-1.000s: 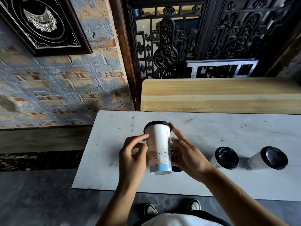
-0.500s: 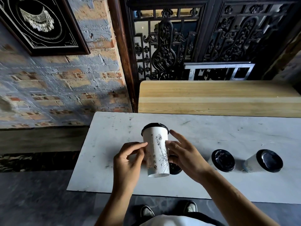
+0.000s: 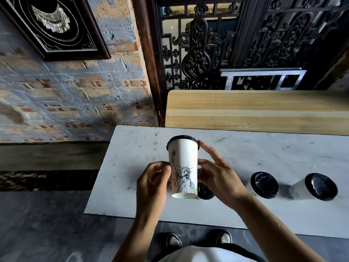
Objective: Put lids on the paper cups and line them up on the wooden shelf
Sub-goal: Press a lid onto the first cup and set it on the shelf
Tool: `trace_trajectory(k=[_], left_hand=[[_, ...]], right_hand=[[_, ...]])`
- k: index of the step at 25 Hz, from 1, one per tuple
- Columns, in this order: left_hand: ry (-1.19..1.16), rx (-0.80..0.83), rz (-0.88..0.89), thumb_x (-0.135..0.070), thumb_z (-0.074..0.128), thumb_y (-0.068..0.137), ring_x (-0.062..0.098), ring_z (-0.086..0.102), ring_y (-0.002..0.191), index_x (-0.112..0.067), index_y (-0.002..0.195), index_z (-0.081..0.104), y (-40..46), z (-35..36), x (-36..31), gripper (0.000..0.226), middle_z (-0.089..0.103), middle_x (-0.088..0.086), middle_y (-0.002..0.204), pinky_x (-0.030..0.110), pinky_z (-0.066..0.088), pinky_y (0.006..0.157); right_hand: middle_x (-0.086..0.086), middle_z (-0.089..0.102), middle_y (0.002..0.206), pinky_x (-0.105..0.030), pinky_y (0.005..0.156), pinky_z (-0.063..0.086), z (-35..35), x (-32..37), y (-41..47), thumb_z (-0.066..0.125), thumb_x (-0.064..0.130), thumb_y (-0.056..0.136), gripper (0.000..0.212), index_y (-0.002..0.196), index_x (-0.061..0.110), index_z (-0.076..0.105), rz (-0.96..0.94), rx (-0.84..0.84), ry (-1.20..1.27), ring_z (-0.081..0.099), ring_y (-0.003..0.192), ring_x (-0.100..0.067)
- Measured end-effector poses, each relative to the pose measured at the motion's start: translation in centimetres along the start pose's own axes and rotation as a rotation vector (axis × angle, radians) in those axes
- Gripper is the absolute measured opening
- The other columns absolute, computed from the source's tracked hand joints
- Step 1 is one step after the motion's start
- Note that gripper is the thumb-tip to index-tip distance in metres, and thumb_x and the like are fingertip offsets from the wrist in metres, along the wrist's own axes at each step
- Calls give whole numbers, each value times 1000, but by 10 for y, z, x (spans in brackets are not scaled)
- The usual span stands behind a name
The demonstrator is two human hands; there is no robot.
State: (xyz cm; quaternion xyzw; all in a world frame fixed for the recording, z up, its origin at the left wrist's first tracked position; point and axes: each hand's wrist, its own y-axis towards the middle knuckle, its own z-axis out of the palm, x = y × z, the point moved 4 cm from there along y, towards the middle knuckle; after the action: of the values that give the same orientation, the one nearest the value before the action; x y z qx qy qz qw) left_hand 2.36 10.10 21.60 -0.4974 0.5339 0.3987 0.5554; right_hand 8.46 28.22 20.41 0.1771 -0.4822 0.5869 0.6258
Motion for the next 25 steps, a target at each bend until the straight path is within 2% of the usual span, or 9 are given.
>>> trace_trajectory(k=[2, 5, 7, 9, 12, 15, 18, 22, 25], left_hand=[[-7, 0, -10, -13, 70, 94, 1, 72, 84, -18, 88, 73, -2, 1, 0, 9, 79, -11, 88, 45, 59, 88], [-33, -4, -44, -17, 74, 91, 5, 74, 86, -21, 91, 77, -3, 2, 5, 5, 81, -10, 90, 44, 59, 90], [-11, -31, -23, -23, 70, 87, 10, 75, 95, -32, 92, 79, -2, 1, 8, 15, 82, -7, 98, 41, 58, 93], [57, -39, 55, -13, 68, 88, 10, 74, 98, -43, 93, 78, -2, -1, 7, 32, 79, -6, 105, 35, 58, 91], [156, -20, 185, 13, 61, 88, 10, 70, 90, -38, 105, 74, -3, -1, 1, 56, 72, 3, 106, 22, 56, 81], [192, 1, 246, 21, 57, 85, 14, 67, 92, -31, 109, 77, -3, 1, -3, 60, 68, 5, 103, 14, 52, 78], [108, 3, 177, 14, 60, 91, 9, 68, 90, -34, 102, 78, -2, 4, -1, 52, 72, 6, 101, 13, 51, 77], [-6, -13, 54, -17, 71, 87, 2, 72, 95, -29, 103, 75, -5, 8, 1, 21, 80, -12, 101, 17, 55, 80], [-60, 35, 8, -28, 70, 79, -6, 73, 93, -31, 103, 72, -7, 12, -3, 24, 79, -25, 97, 10, 55, 74]], right_hand=[[-22, 74, 114, -53, 90, 50, 0, 0, 0, 42, -8, 102, 58, 139, 35, 56, -26, 15, -38, 64, 89, -33], [-10, 73, 94, -44, 76, 50, -2, -3, 1, 55, -1, 99, 56, 147, 27, 49, -20, -2, -15, 64, 72, -22], [-8, 68, 82, -38, 64, 48, -1, -4, -1, 66, 12, 93, 56, 146, 22, 51, 30, 16, -13, 59, 62, -21], [-7, 62, 72, -33, 56, 44, 1, -4, -5, 69, 14, 93, 52, 143, 18, 54, 76, 30, -54, 55, 55, -19], [-9, 59, 60, -30, 47, 43, 2, -3, -8, 59, 6, 99, 42, 139, 17, 55, 86, 16, -75, 51, 47, -19], [-18, 71, 84, -30, 46, 43, -1, -4, -7, 42, -5, 101, 43, 135, 16, 59, 106, 2, 0, 53, 50, -21], [-17, 75, 108, -29, 47, 39, -6, -5, -5, 41, -11, 98, 46, 132, 14, 59, 96, -23, -53, 50, 50, -19], [-11, 70, 101, -31, 54, 21, -12, -7, -4, 59, -4, 96, 37, 127, 17, 61, 64, -31, -101, 35, 51, -13], [-11, 68, 99, -28, 58, 39, -15, -5, -4, 72, 5, 88, 39, 122, 20, 60, 26, -22, -109, 51, 63, -15]])
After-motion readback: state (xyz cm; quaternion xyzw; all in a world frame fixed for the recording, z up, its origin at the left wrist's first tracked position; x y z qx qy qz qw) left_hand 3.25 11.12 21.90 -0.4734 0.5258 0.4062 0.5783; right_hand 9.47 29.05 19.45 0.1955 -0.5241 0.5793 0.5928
